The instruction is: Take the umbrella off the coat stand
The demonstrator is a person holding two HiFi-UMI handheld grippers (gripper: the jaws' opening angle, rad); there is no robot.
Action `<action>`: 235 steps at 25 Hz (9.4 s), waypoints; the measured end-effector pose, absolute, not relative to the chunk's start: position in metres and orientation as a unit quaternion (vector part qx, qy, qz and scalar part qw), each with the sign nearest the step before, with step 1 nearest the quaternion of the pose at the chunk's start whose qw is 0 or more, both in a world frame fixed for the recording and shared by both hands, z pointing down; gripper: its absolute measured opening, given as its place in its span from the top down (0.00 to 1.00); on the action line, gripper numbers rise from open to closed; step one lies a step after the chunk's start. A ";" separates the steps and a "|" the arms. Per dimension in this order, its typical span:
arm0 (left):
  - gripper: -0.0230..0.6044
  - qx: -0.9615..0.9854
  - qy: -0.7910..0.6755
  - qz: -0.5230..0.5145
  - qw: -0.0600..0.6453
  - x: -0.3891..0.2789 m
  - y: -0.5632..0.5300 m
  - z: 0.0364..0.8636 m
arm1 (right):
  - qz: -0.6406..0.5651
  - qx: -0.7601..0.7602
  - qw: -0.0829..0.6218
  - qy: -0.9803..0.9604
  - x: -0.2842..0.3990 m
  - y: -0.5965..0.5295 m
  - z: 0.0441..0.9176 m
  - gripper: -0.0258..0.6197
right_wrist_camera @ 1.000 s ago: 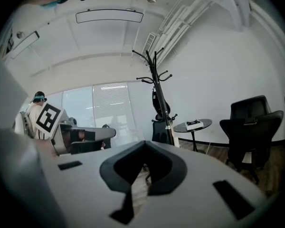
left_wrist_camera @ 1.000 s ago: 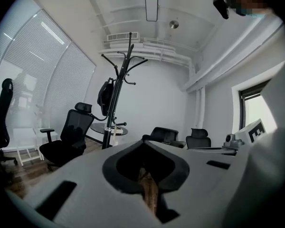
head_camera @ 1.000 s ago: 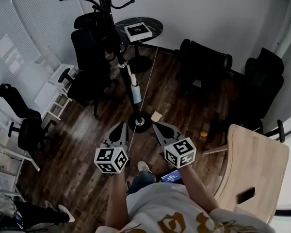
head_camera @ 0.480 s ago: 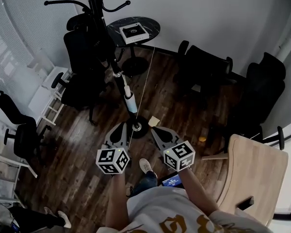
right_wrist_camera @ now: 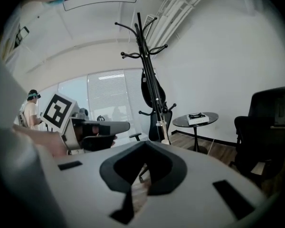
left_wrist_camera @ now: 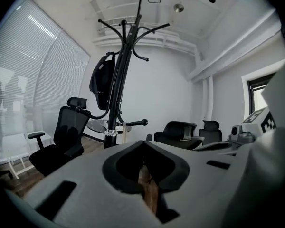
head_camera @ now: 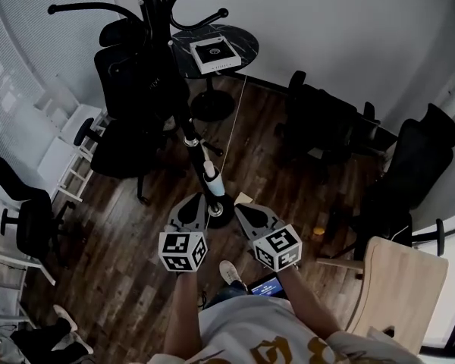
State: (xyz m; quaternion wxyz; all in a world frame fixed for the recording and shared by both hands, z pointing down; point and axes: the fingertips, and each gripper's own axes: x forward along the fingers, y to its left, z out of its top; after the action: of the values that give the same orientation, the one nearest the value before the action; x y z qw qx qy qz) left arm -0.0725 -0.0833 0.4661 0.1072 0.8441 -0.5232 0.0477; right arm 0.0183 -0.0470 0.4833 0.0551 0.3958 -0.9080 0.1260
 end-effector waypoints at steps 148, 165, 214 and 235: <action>0.92 0.866 -0.468 0.022 0.177 -0.093 -0.239 0.518 | 0.177 0.267 0.028 -0.947 -0.073 -0.249 0.528 0.94; 0.93 0.869 -0.457 -0.017 0.190 -0.090 -0.237 0.499 | 0.206 0.301 -0.024 -0.931 -0.059 -0.250 0.510 0.94; 0.93 0.897 -0.404 -0.044 0.174 -0.051 -0.196 0.461 | 0.197 0.335 -0.074 -0.919 -0.011 -0.203 0.470 0.94; 0.93 0.902 -0.385 -0.066 0.181 -0.044 -0.170 0.446 | 0.166 0.356 -0.056 -0.918 -0.005 -0.170 0.456 0.94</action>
State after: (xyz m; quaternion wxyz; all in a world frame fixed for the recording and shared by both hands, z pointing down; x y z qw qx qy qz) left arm -0.0437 -0.1700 0.4465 0.1812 0.9025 -0.3851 -0.0661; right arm -0.0051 -0.1698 0.4559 -0.0563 0.3556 -0.9180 0.1660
